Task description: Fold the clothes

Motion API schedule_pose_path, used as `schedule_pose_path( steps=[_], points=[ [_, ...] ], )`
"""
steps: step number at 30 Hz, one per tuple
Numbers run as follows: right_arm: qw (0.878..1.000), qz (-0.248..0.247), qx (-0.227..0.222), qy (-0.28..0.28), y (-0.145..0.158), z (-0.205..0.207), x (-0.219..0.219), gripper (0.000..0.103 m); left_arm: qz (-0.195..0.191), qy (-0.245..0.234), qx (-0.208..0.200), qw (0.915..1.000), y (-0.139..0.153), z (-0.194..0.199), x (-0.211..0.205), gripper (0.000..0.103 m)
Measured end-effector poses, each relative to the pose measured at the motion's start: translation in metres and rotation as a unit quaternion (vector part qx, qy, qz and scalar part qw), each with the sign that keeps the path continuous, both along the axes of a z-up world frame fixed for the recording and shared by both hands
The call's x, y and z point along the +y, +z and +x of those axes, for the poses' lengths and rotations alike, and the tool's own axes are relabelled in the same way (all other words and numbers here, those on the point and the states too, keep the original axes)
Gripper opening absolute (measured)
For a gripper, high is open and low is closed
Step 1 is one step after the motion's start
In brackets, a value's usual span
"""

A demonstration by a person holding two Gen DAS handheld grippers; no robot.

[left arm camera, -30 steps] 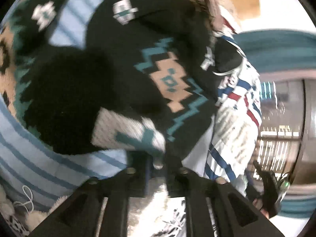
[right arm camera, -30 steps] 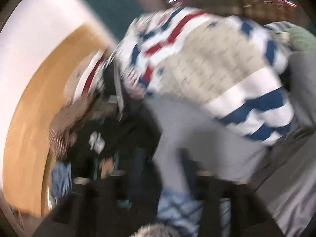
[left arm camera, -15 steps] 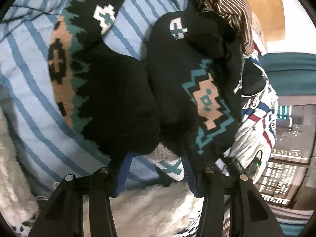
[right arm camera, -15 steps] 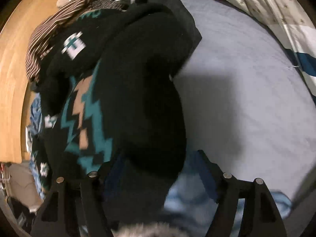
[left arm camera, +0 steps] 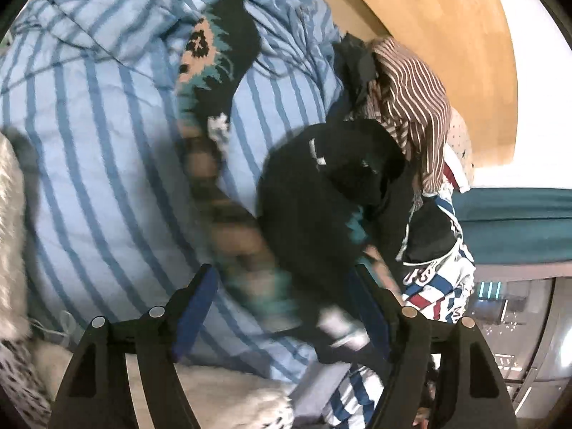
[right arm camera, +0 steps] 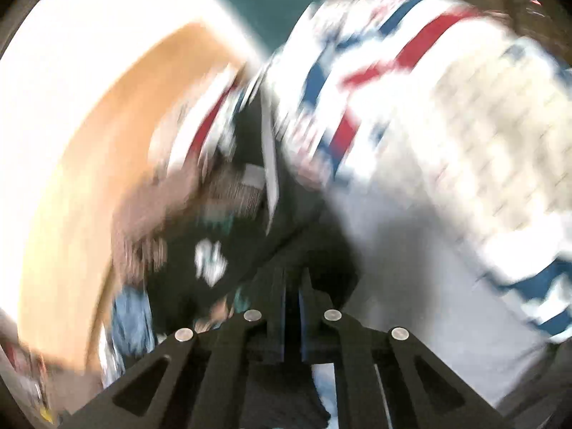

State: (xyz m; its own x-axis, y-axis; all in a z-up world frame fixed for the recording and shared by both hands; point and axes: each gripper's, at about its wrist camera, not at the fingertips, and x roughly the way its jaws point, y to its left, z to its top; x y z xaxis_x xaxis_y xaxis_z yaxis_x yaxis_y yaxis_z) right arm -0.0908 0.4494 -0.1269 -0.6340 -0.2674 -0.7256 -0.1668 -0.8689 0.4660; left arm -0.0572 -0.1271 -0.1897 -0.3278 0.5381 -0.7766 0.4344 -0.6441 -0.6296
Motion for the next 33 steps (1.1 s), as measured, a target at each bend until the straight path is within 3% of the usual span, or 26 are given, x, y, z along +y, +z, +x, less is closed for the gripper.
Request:
schedule_pose_path(
  steps=[1,2,3,4,5,7,10,14,17,22,24,25,26,28,29,33],
  points=[
    [0.998,0.037,0.01,-0.051,0.015,-0.001,0.013,0.002,-0.002,-0.006,-0.004,1.0,-0.003,0.001,0.009,0.076],
    [0.992,0.069,0.019,-0.103,0.026,0.0,0.026,0.007,-0.003,-0.011,-0.007,0.9999,-0.006,0.001,0.017,0.076],
    [0.985,0.084,0.025,-0.15,0.033,0.005,0.038,0.008,-0.005,-0.017,-0.011,0.9998,-0.009,0.002,0.025,0.076],
    [0.983,0.077,0.02,-0.163,0.035,0.008,0.046,0.016,-0.003,-0.026,-0.019,0.9995,-0.015,0.003,0.029,0.076],
    [0.986,0.06,0.009,-0.152,0.033,0.01,0.049,0.043,-0.001,-0.034,-0.027,0.999,-0.02,0.004,0.032,0.076],
    [0.997,0.039,-0.029,-0.061,0.017,0.014,0.032,0.066,0.002,-0.052,-0.043,0.9977,-0.032,0.007,0.04,0.076],
    [0.991,0.049,-0.093,0.081,-0.029,0.036,-0.017,0.065,0.004,-0.068,-0.066,0.9955,-0.047,0.01,0.045,0.076],
    [0.957,0.027,-0.193,0.215,-0.113,0.067,-0.076,0.065,-0.004,-0.072,-0.082,0.994,-0.057,0.017,0.039,0.076],
    [0.939,-0.015,-0.25,0.235,-0.158,0.064,-0.098,0.065,-0.014,-0.074,-0.081,0.9939,-0.058,0.016,0.032,0.076],
    [0.941,-0.049,-0.259,0.212,-0.182,0.039,-0.114,0.069,-0.023,-0.048,-0.079,0.9954,-0.059,0.011,0.017,0.076],
    [0.943,-0.054,-0.254,0.208,-0.185,0.03,-0.12,0.066,-0.017,-0.037,-0.078,0.9961,-0.061,0.001,0.012,0.076],
    [0.946,-0.055,-0.245,0.207,-0.183,0.028,-0.124,0.058,-0.012,-0.032,-0.077,0.9964,-0.062,-0.005,0.01,0.076],
    [0.948,-0.059,-0.227,0.214,-0.178,0.026,-0.128,0.037,-0.007,-0.028,-0.076,0.9967,-0.062,-0.01,0.008,0.076],
    [0.95,-0.071,-0.188,0.238,-0.165,0.026,-0.136,0.012,-0.001,-0.02,-0.072,0.9972,-0.062,-0.024,0.007,0.076],
    [0.949,-0.076,-0.178,0.251,-0.158,0.027,-0.14,0.007,0.003,-0.019,-0.067,0.9976,-0.06,-0.034,0.008,0.076],
    [0.945,-0.089,-0.141,0.283,-0.127,0.042,-0.145,0.005,0.007,-0.033,-0.058,0.9978,-0.058,-0.071,0.024,0.076]
  ],
)
